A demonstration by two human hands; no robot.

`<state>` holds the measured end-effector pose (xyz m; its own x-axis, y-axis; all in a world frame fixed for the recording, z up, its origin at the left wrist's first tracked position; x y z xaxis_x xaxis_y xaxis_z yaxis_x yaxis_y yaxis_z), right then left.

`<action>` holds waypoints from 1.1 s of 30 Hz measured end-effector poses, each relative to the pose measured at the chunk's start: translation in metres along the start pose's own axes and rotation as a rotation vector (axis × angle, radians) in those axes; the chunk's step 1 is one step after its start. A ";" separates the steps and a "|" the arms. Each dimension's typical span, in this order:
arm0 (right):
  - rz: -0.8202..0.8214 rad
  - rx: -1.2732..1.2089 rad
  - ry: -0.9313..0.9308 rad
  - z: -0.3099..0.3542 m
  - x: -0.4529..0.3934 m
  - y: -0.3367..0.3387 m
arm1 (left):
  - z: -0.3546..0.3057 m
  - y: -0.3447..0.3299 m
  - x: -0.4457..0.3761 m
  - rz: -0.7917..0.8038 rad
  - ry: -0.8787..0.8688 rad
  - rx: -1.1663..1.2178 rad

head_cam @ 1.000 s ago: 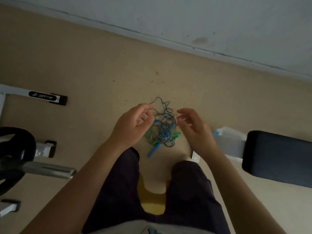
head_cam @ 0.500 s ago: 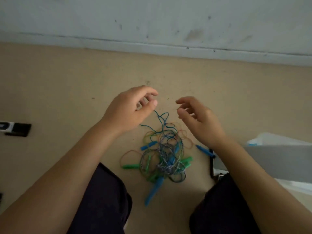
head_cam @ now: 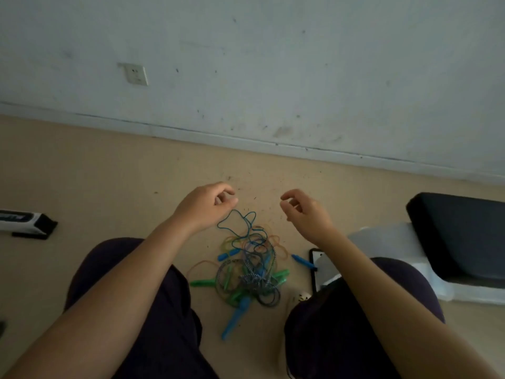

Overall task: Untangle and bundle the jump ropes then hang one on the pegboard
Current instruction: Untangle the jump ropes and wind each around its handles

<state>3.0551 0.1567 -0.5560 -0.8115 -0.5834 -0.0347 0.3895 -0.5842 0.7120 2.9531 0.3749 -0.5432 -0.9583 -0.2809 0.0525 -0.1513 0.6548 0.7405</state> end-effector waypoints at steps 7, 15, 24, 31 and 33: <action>0.100 -0.021 -0.141 -0.054 -0.046 -0.066 | 0.010 0.009 -0.026 0.068 -0.035 -0.202; 0.218 -0.131 -0.383 -0.165 -0.117 -0.186 | 0.101 -0.083 -0.141 0.201 0.218 -0.211; 0.235 -0.003 -0.577 -0.315 -0.087 -0.273 | 0.249 -0.309 -0.124 0.397 0.594 0.150; 0.217 -0.322 -0.650 -0.322 -0.085 -0.307 | 0.276 -0.352 -0.114 0.409 0.711 0.308; 0.286 -0.402 -0.649 -0.313 -0.081 -0.316 | 0.271 -0.357 -0.112 0.502 0.725 0.342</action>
<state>3.1340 0.2120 -0.9981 -0.6994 -0.3696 0.6117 0.6465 -0.6920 0.3211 3.0485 0.3627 -0.9952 -0.5635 -0.2030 0.8008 0.0650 0.9554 0.2879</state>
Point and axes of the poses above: each hand's wrist, its own x-axis away from the middle knuckle, its own y-axis out of the back of the hand, z = x × y, the point moved 7 cm from there along -x, towards the middle knuckle, and after that the axes turned 4 degrees about y, right-handed, at the moved point
